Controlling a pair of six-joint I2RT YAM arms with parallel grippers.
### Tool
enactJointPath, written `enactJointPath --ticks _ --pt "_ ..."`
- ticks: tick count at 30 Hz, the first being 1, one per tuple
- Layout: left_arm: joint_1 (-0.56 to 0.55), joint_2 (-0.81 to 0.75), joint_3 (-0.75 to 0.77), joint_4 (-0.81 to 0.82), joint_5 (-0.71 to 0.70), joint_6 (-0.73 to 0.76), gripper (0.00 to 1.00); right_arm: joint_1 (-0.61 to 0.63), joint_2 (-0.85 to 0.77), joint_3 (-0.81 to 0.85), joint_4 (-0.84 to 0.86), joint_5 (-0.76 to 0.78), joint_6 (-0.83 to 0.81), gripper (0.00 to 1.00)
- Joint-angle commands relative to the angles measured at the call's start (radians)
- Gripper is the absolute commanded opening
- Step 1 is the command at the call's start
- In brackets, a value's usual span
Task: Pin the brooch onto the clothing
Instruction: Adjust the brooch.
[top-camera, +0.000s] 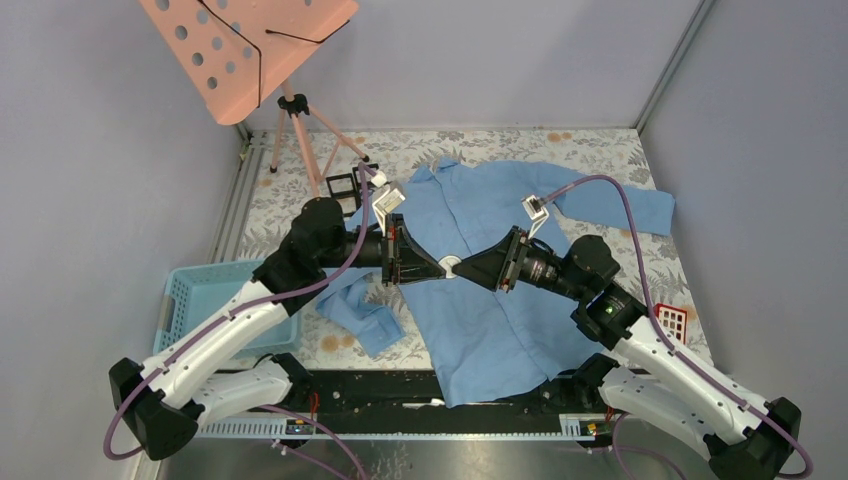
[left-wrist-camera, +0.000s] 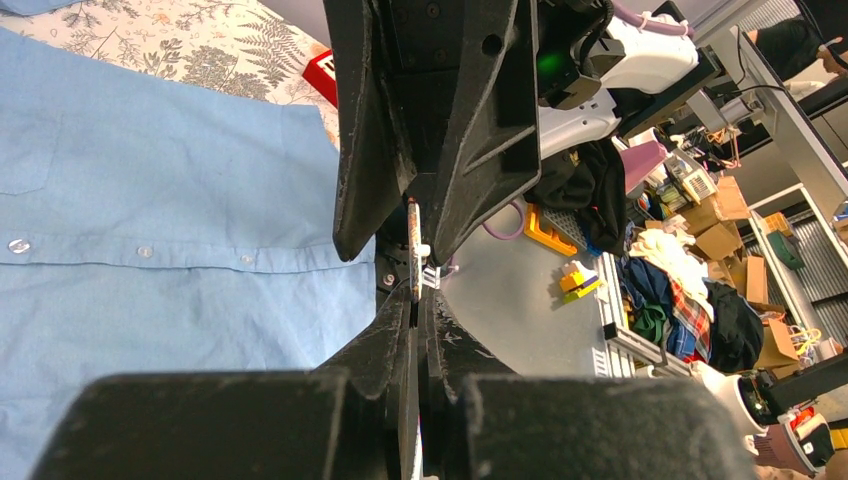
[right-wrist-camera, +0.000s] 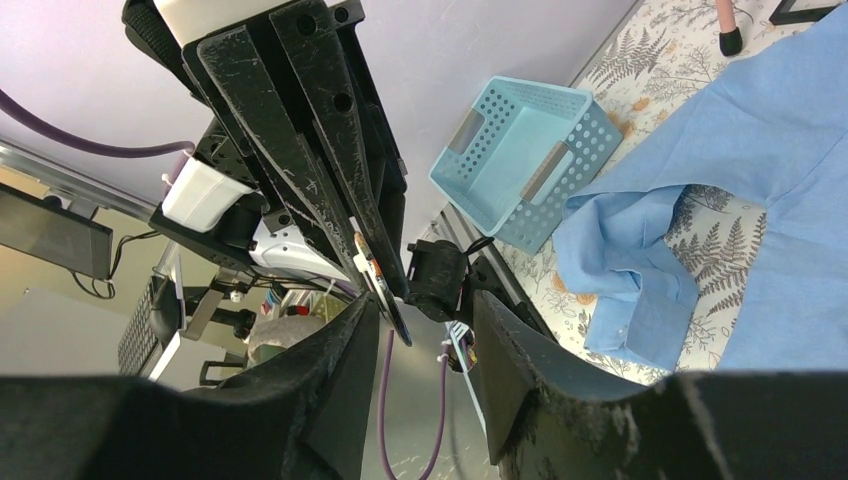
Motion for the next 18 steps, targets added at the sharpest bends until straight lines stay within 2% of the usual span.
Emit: enactJointPath --ticks 1,18 --pt "0.003 0.002 -0.004 0.072 0.052 0.014 0.0 0.002 0.008 0.049 -0.013 0.008 -0.012 0.46" --pt "0.002 0.019 -0.005 0.086 0.074 0.003 0.0 0.012 0.008 0.118 -0.229 0.111 -0.114 0.39"
